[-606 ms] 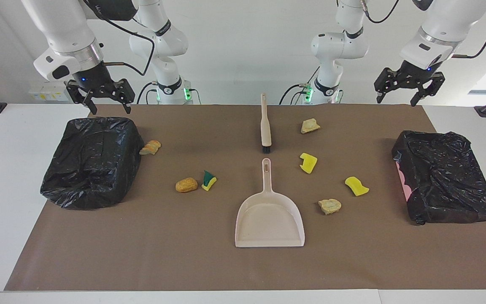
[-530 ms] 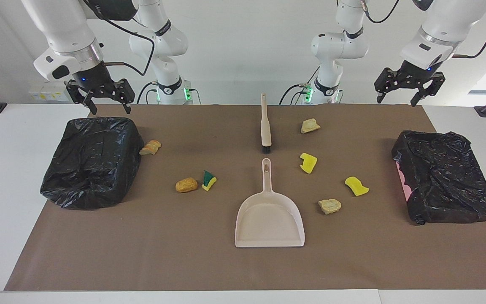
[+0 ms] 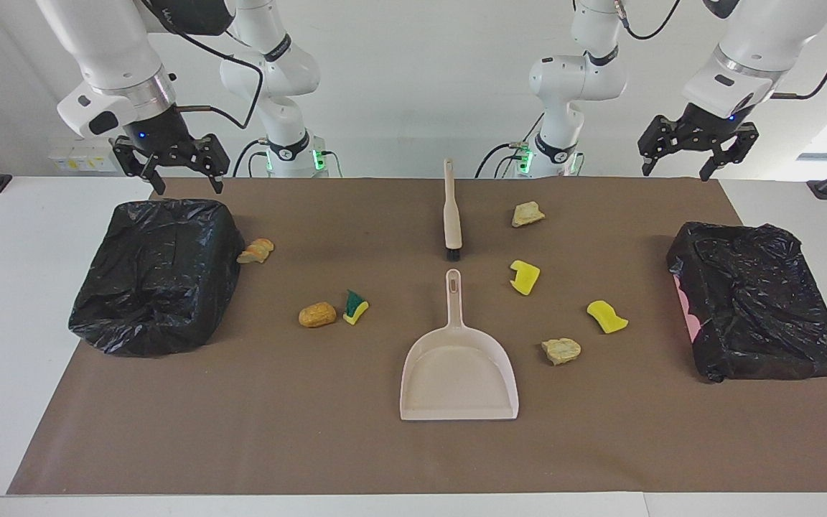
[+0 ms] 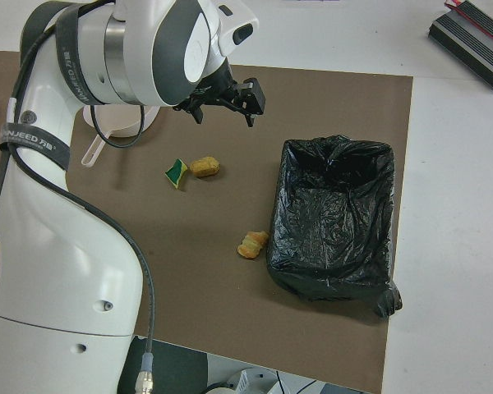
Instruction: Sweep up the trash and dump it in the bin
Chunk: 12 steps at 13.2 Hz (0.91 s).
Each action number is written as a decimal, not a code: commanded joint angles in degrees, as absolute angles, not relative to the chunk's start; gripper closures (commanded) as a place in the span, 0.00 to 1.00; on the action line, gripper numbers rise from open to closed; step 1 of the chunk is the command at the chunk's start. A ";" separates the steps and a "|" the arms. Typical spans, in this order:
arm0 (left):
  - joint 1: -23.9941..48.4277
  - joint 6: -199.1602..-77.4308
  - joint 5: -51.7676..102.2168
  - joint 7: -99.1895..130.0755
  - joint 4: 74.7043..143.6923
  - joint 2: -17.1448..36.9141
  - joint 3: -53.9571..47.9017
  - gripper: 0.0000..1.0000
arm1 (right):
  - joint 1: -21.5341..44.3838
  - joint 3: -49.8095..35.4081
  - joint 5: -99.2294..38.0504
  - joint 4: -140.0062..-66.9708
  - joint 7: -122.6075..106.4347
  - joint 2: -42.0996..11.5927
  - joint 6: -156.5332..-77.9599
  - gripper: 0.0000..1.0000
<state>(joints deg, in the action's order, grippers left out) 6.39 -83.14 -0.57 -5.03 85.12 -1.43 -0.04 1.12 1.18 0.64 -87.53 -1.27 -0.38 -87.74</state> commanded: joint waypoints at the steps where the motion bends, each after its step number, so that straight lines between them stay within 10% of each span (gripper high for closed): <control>1: 6.86 -83.67 0.09 -5.36 86.75 -2.90 0.53 0.00 | 0.61 0.79 0.26 -87.54 -1.85 0.09 -87.19 0.00; 12: 8.09 -86.75 0.26 -3.96 96.05 -8.87 -2.80 0.00 | 0.53 0.79 0.26 -87.54 -1.85 0.09 -87.19 0.00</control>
<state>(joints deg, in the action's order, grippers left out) 7.26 -84.52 -0.26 -4.90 90.12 -4.35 -1.95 1.12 1.18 0.64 -87.53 -1.27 -0.38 -87.74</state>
